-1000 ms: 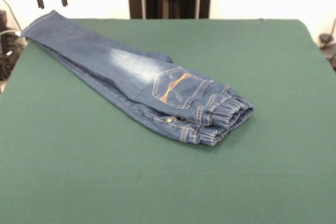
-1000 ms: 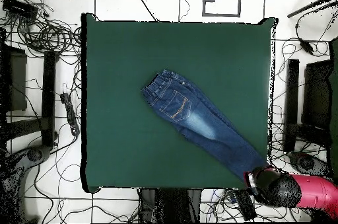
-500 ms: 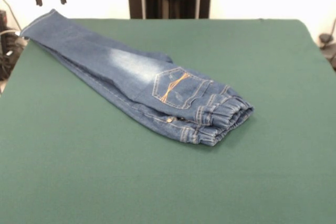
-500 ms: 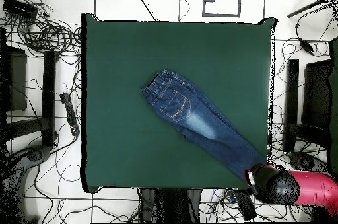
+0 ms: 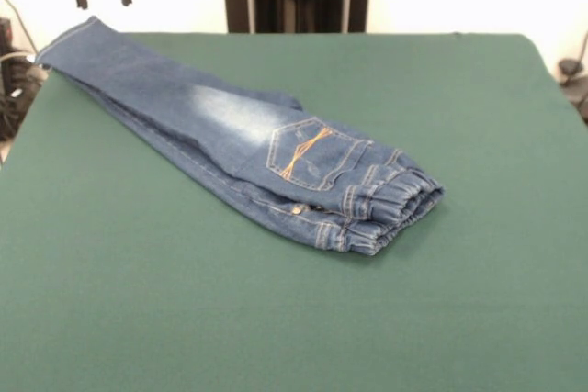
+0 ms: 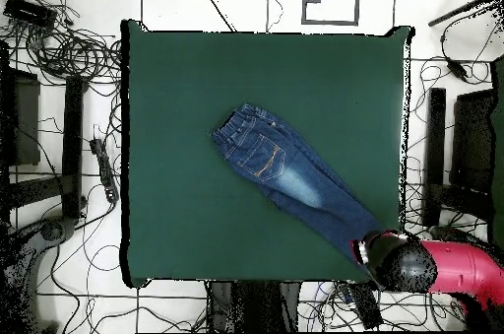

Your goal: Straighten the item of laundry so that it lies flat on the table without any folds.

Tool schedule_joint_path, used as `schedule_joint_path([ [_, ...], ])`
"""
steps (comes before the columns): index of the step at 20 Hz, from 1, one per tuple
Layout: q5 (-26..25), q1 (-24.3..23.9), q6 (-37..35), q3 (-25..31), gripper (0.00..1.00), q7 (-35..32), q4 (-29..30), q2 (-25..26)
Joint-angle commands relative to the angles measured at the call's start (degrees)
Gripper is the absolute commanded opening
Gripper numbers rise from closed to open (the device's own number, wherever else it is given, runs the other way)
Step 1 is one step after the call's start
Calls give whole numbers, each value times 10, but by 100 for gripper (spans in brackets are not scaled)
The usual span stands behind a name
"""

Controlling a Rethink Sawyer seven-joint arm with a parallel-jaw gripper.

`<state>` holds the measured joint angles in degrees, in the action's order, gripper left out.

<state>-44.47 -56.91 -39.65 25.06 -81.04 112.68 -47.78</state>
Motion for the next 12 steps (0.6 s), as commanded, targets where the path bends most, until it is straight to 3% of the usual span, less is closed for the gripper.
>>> schedule_joint_path([
  [1, 30, 54, 41, 41, 100, -31, 49, 34],
  [12, 18, 106, 119, -7, 100, -97, 39, 65],
])
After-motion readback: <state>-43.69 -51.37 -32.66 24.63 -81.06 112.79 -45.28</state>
